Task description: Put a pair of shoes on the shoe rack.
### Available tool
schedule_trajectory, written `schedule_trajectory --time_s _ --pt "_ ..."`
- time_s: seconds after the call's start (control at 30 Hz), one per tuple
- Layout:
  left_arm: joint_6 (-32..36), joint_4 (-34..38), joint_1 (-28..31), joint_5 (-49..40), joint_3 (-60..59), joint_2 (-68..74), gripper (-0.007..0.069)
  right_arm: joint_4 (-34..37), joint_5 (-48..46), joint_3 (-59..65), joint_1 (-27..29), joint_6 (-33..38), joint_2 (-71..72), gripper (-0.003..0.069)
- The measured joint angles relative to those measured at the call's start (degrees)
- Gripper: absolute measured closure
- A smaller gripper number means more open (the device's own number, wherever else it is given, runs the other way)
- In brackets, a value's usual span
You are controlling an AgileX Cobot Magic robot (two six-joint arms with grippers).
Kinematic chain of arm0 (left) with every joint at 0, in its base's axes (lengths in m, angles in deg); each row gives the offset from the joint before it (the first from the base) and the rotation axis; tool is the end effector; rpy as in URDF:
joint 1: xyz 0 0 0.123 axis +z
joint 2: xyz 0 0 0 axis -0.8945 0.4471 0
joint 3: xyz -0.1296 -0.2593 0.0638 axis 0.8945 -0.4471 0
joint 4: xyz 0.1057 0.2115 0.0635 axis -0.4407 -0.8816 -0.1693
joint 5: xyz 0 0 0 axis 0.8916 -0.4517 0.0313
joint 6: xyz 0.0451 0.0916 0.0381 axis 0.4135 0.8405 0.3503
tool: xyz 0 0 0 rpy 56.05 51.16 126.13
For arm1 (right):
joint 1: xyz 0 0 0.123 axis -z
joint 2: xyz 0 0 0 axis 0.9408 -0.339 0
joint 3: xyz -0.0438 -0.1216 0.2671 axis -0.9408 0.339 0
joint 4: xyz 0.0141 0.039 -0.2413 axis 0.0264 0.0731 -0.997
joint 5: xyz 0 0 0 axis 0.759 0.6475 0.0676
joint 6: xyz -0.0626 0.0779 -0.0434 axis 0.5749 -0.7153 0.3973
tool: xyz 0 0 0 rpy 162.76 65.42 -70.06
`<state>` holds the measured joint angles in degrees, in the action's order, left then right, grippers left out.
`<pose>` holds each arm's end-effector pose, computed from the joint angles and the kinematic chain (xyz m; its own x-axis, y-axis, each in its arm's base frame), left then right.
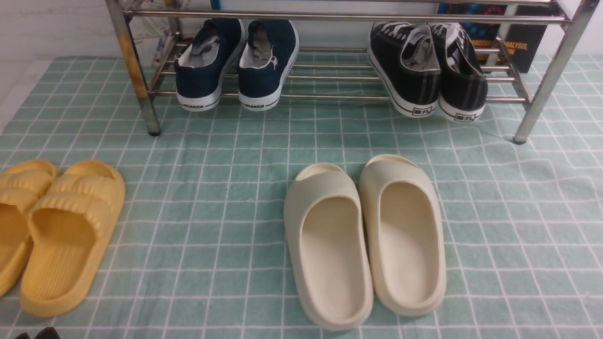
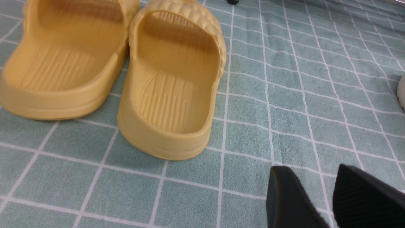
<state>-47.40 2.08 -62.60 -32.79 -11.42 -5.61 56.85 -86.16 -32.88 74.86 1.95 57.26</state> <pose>0.0505 -0.0021 0.1636 -0.3012 -0.2693 -0.9148 -0.0728 0.9630 -0.2595 0.0503 -0.0067 0.1685 -0.2805 0.1407 -0.9495 0.1372 0.9849 0.1054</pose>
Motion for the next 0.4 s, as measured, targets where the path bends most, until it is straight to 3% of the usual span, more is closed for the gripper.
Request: schedule_trajectory --time_s 0.4 --pt "0.00 0.00 0.00 0.00 0.00 0.00 0.0386 0.00 0.00 0.00 0.00 0.00 0.00 0.0613"
